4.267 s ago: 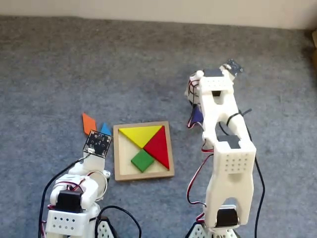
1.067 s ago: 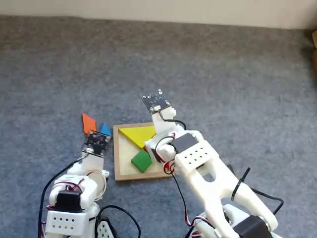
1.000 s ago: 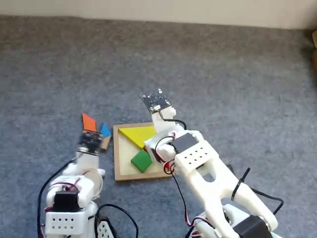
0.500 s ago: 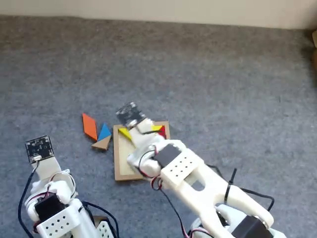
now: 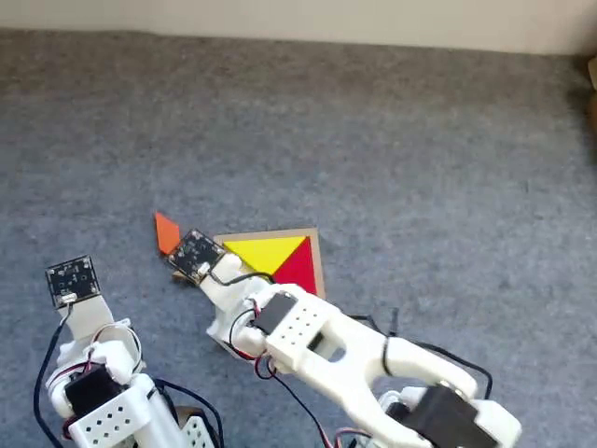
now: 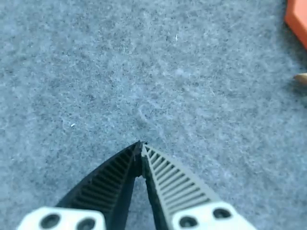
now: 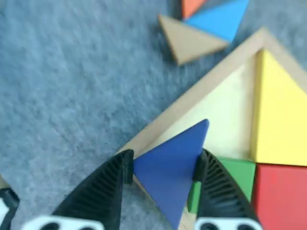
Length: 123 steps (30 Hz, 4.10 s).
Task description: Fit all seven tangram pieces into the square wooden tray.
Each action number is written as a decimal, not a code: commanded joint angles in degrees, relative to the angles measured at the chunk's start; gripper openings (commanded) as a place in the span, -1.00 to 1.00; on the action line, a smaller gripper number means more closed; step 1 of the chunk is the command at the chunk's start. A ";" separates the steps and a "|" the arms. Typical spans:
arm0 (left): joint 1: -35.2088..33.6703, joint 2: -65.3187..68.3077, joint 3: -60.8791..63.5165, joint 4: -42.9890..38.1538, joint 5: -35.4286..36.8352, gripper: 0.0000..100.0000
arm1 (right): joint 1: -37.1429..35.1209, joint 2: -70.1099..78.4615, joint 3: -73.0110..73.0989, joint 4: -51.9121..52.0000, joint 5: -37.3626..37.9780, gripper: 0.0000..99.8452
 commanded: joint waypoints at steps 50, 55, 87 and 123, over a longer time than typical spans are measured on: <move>-0.22 -3.30 1.19 0.62 0.09 -0.99 | 15.96 -22.37 -1.19 10.86 0.26 -0.97; -0.31 -3.30 1.19 0.62 0.09 -0.99 | 25.10 -35.03 8.40 10.86 0.26 -0.97; -0.22 -3.30 1.19 -0.70 0.09 -0.99 | 48.92 -93.14 49.54 22.99 -10.20 -0.96; 25.45 23.34 -31.87 0.53 -24.79 -0.81 | 59.21 -93.49 55.25 33.10 -10.29 -0.96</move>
